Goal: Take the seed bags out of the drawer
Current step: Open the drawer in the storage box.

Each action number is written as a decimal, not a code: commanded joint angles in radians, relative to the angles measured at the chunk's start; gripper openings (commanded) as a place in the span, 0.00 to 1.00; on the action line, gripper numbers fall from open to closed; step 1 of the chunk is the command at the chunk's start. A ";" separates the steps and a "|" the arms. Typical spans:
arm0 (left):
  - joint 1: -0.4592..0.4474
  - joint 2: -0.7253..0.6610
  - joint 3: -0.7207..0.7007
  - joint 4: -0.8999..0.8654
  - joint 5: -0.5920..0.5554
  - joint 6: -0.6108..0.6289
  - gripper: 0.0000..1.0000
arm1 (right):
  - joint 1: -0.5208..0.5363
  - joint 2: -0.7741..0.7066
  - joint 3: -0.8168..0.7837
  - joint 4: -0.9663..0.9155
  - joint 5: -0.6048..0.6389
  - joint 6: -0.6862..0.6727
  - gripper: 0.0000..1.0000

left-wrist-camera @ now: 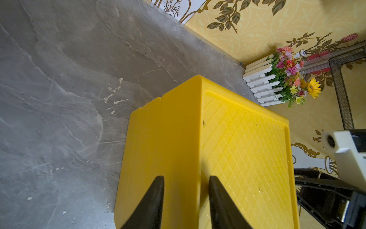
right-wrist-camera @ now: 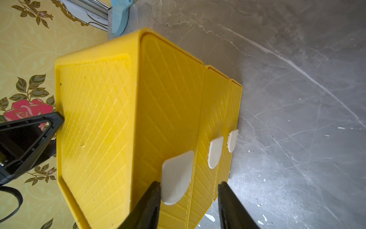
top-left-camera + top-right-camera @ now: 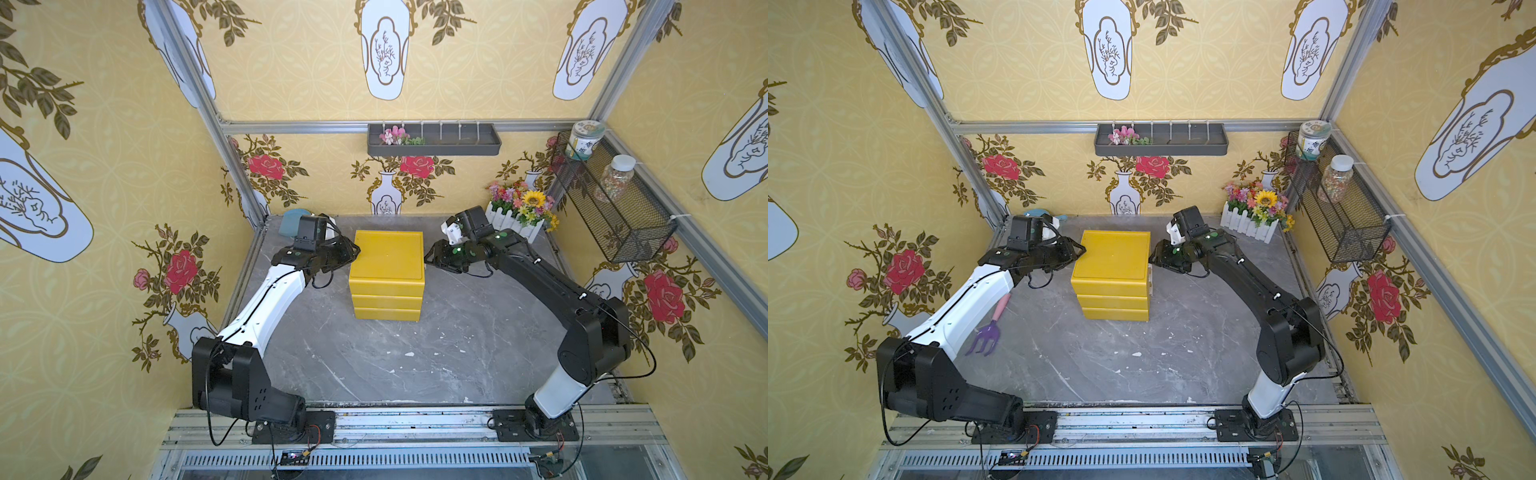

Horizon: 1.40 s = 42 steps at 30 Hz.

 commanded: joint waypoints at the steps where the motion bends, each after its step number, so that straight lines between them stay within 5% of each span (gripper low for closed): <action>1: 0.000 0.008 -0.010 -0.080 -0.024 0.004 0.42 | 0.004 0.005 0.010 0.018 0.032 -0.007 0.46; 22: 0.000 0.008 -0.009 -0.081 -0.032 -0.008 0.42 | 0.000 0.002 0.053 -0.053 0.112 -0.060 0.09; 42: 0.000 0.006 -0.022 -0.081 -0.035 -0.007 0.42 | -0.182 -0.102 -0.031 -0.114 0.087 -0.132 0.04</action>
